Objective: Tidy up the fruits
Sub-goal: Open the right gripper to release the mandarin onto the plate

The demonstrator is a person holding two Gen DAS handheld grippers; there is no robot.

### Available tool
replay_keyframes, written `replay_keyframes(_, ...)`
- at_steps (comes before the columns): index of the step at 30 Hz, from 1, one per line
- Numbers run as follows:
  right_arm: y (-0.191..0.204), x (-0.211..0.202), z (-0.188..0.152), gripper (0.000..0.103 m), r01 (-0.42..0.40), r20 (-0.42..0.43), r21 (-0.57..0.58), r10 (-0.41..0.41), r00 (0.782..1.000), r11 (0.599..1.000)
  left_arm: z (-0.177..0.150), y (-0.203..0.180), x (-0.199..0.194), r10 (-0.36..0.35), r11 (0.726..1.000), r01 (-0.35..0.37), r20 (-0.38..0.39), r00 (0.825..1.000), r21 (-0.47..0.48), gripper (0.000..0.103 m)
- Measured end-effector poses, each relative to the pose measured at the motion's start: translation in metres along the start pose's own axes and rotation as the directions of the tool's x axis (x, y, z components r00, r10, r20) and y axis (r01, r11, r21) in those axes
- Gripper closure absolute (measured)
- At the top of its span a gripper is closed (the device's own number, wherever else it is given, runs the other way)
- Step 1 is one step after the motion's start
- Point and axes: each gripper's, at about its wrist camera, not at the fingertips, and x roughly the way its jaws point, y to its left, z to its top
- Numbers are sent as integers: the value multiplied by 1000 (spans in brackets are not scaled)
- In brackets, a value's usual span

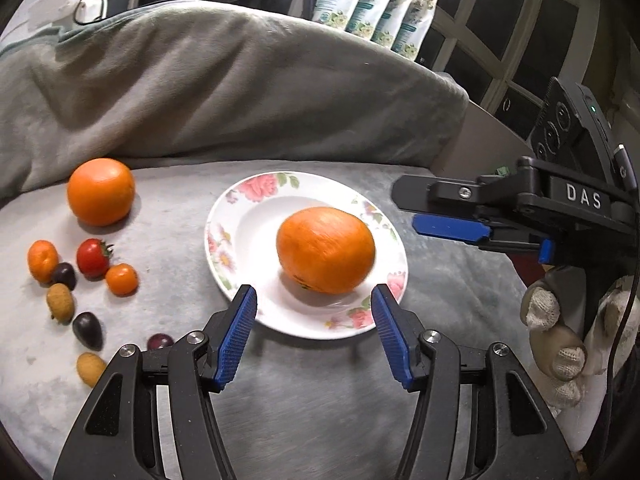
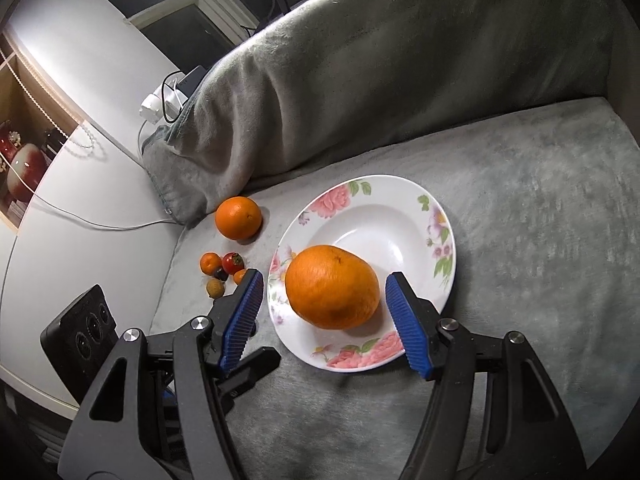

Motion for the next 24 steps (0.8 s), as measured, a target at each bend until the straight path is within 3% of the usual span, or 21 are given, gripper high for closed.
replay_keyframes(12,10,-1,-3,36,22,23,-33,-21,1000,999,-10,36,-37,37,999,-35,79,996,-30,44)
replay_keyframes(24,50,13,-5,36,95,90,-186,-80,993,978,-11,102,-69,183,981,-175,99,978,-85,44)
